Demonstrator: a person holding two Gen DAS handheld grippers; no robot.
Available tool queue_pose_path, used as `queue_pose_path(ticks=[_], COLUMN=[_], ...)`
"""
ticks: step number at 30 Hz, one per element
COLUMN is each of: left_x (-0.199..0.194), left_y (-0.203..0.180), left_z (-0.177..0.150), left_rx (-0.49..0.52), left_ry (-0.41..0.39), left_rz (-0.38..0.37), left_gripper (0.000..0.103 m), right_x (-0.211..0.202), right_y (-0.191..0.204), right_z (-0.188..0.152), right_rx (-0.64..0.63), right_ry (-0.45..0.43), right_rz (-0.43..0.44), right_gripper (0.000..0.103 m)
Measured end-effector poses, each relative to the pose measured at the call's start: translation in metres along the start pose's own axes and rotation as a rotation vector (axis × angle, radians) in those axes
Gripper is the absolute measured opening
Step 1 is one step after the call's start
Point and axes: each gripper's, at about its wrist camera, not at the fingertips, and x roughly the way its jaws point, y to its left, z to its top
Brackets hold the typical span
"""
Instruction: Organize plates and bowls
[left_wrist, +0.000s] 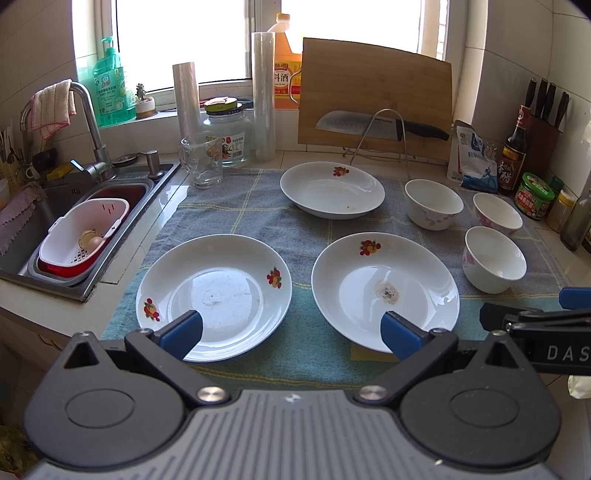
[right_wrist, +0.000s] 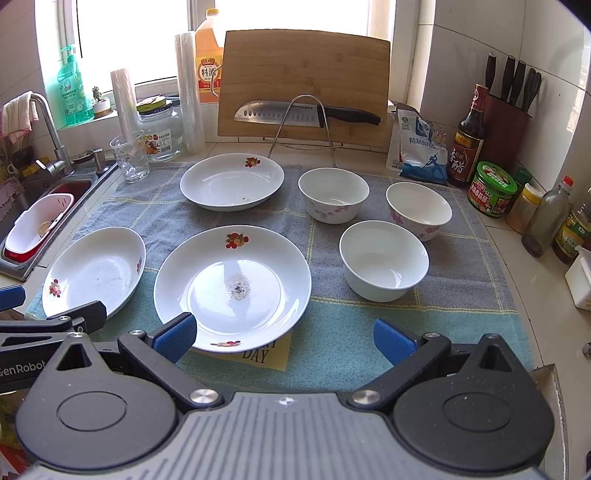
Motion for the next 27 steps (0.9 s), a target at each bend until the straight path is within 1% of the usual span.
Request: queue_pose_path(ticks=[16,27], left_x=[-0.0009,-0.0012], left_y=[-0.0024,-0.0023], left_z=[0.0014,0.0015], left_rx=[-0.002,-0.005], left_ry=[-0.004,-0.007], left_rz=[0.001,-0.001], left_gripper=[0.102,0.102], right_x=[-0.0014,0.0013], right_y=[-0.0017,-0.0018], right_z=[0.0001,0.0019], right_rx=[0.001,-0.001], right_ry=[-0.006,-0.007], right_rz=[0.005,0.025], right_gripper=[0.103,0.103])
